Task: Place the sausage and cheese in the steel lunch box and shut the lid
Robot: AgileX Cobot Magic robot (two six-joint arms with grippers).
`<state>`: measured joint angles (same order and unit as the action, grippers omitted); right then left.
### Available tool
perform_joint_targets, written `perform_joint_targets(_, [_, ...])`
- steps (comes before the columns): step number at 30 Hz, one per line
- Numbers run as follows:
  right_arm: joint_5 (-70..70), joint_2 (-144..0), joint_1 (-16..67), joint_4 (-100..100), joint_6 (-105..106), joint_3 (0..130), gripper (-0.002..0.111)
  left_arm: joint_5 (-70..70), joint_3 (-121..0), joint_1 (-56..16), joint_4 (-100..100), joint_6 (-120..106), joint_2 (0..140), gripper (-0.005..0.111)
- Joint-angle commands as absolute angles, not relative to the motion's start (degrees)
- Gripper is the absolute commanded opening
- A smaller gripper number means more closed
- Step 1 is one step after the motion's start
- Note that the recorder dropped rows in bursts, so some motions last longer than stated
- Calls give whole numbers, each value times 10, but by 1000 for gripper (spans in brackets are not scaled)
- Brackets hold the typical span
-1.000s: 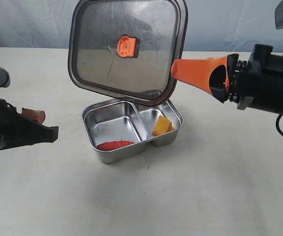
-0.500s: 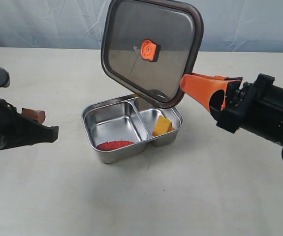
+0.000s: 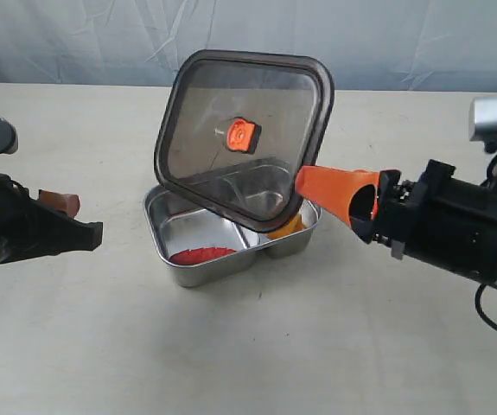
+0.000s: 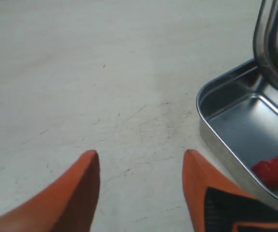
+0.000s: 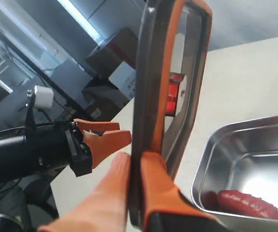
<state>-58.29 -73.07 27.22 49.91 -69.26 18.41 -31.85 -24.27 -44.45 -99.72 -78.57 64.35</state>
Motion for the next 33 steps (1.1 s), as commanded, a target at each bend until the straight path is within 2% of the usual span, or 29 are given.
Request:
perform_joint_targets(1, [-607, -770, 274, 709, -801, 265, -1, -317, -240, -442, -999, -785, 639, 50])
perform_joint_targets(6, [-700, -789, 274, 873, -823, 331, -1, -317, -240, -442, -999, -785, 639, 50])
perform_joint_targets(10, [-700, -784, 274, 955, -848, 356, -1, -317, -240, -442, -999, -785, 639, 50])
perform_joint_targets(21, [-659, -781, 268, 943, -852, 356, -1, -317, -240, -442, -999, -785, 639, 50])
perform_joint_targets(33, [-672, -850, 171, 913, -855, 372, -1, -317, -240, -442, -999, -785, 639, 50])
